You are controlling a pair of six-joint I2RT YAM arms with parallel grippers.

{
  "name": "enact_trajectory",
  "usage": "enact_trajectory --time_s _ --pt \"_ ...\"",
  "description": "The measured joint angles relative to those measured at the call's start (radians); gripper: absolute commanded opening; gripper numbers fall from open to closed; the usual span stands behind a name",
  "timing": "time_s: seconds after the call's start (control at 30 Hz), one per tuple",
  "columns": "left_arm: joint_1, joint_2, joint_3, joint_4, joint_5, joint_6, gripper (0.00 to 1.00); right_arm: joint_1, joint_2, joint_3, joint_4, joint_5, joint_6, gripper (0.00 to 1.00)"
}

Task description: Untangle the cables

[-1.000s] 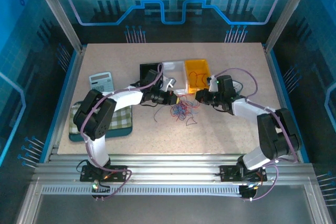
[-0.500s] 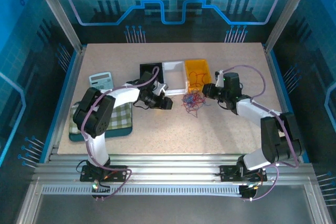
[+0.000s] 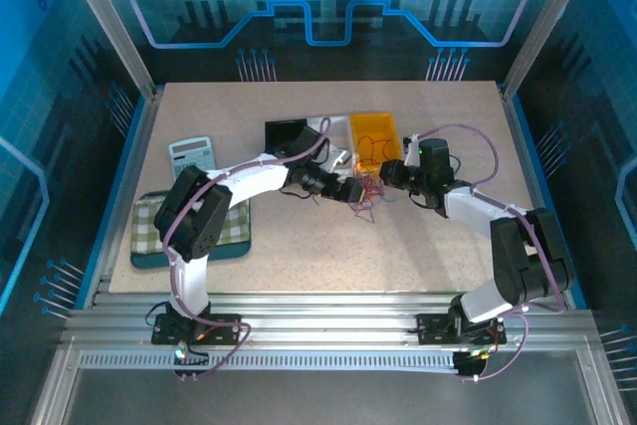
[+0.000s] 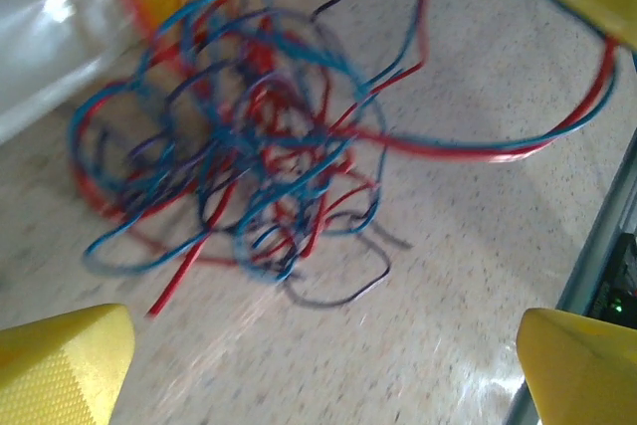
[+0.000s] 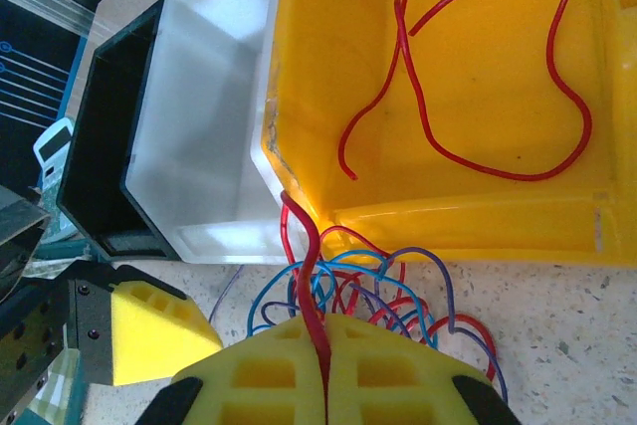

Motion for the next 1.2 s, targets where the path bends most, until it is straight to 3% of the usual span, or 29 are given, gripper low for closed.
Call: enact_trajectory --time_s 0.3,0.47,0.5,0.6,0.67,0.73,0.9,1.2 --pt "-0.117 0.102 0.048 0.004 -0.346 0.015 0.9 -0.015 0.0 0.0 0.008 -0.006 0.007 0.0" --pt "-0.135 0.134 0.076 0.03 -0.424 0.016 0.8 -0.022 -0.012 0.0 0.007 -0.023 0.006 0.0" --pt "-0.136 0.143 0.084 0.041 -0.428 0.015 0.76 -0.022 -0.014 0.0 0.007 -0.025 0.006 0.0" --pt "-0.135 0.165 0.093 0.075 -0.436 0.012 0.5 -0.022 -0.023 -0.003 0.007 -0.026 0.006 0.0" --pt "-0.131 0.173 0.098 0.084 -0.433 0.012 0.21 -0.022 -0.029 -0.006 0.003 -0.026 0.006 0.0" --pt "-0.126 0.174 0.098 0.097 -0.425 0.006 0.02 -0.023 -0.032 -0.006 0.0 -0.026 0.006 0.0" --pt "-0.105 0.154 0.045 0.165 -0.388 -0.021 0.0 -0.043 -0.055 -0.006 -0.019 -0.021 0.003 0.0" --pt "-0.073 -0.115 -0.251 0.151 -0.382 -0.011 0.0 -0.133 -0.092 -0.006 -0.046 0.002 -0.009 0.0"
